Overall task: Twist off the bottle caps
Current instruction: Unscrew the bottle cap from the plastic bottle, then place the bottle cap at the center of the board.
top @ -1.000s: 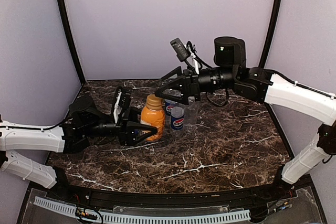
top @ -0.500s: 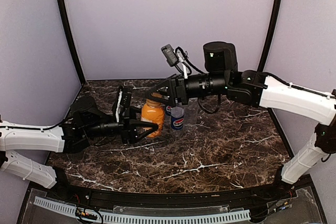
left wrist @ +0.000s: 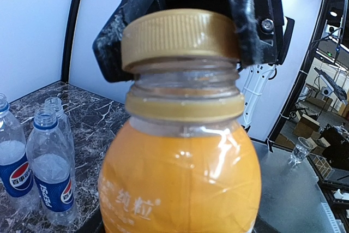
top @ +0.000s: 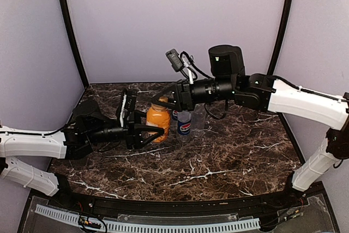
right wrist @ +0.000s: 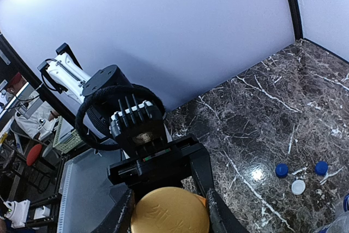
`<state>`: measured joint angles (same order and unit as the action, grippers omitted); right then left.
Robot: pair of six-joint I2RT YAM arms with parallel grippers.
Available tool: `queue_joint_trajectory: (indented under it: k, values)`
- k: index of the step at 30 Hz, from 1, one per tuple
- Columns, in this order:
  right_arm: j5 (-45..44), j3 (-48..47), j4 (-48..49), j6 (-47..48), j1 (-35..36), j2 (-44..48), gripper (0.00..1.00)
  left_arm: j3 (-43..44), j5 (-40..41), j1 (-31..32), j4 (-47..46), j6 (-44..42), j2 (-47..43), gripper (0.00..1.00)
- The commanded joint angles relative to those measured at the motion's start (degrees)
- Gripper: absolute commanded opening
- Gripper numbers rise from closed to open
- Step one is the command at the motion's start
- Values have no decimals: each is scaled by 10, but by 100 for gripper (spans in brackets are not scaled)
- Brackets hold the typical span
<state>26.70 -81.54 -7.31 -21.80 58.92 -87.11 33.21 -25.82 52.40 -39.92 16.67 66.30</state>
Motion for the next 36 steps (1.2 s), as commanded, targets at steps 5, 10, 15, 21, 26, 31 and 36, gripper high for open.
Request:
queue_joint_trajectory:
  k: [5, 10, 15, 21, 26, 31, 36]
  values:
    - [17, -3, 18, 17, 5, 1, 23, 9, 5, -1, -9, -6, -16, 7]
    - [19, -1, 16, 54, -2, 9, 14, 8, -3, -1, -12, -5, -18, 7]
    - [28, -1, 16, 69, -19, 17, 16, 2, -5, -1, -10, -7, -24, 7]
    - [58, -3, 17, 91, -43, 30, 19, -6, -13, -1, -9, -11, -24, 7]
    - [69, 4, 9, 115, -56, 43, 20, -8, -6, -2, 4, -17, -29, 7]
    - [9, 69, 8, 143, -55, 70, 20, -19, 150, -1, 74, -18, -84, 7]
    - [-58, 158, 49, 166, -32, 59, 20, -20, 321, -1, 164, -23, -179, 7]
